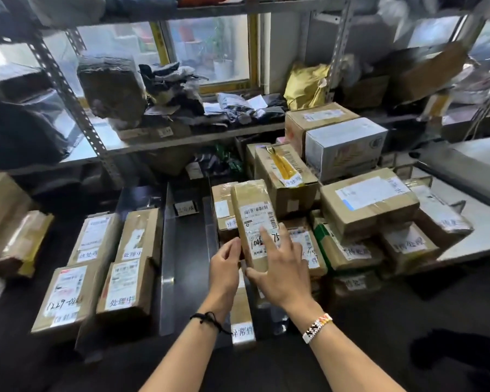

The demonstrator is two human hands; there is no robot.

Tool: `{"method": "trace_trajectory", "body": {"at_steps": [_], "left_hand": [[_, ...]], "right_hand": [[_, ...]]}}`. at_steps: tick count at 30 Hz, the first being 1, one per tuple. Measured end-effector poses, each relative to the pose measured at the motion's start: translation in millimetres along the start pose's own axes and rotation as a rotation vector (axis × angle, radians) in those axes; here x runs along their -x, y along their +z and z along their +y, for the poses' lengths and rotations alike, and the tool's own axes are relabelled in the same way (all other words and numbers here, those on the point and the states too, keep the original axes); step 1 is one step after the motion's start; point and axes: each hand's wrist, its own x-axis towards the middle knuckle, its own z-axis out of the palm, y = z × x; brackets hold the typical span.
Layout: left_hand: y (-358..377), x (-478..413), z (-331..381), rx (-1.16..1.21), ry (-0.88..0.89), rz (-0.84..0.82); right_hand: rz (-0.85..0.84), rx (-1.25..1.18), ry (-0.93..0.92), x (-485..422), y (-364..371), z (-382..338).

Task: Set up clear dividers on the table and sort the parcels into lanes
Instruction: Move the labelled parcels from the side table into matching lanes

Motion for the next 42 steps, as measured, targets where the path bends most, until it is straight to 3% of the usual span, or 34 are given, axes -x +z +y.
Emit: {"method": "trace_trajectory", "body": {"at_steps": [2,4,10,18,27,38,42], "left_hand": [[-8.2,-1.4,-21.7,-0.265,-0.021,0.136],[-15.4,-5.2,-38.2,-0.464,-0.051,0.165],[-30.1,-20.5,-69.6,-0.639,-0.158,0.094],[-34.1,-20.8,-76.3,-0.528,-0.152,0.054],[-40.1,-21.0,-79.4,-0.500,-0.149,0.034],[-43.2,-19.8,-73.1,-0.480,-0.213,-0.016],[-48.9,-26.9,-63.3,-0.509,-0.191,-0.041]], "right_hand": [[-0.078,-0.013,0.022,13.2,19.0,9.3],[-0.149,-0.036,0.054,23.7,34.7,14.5],[-0.260,0.041,0.086,35.2,73.3,18.6],[-0.323,0.204,0.148,22.8,95.5,20.7],[-0.419,0.212,0.052,15.4,128.0,33.8],[-0.417,0.184,0.100,11.4,127.2,24.6],[-0.342,0.117,0.060,3.9,113.6,12.3]]}}
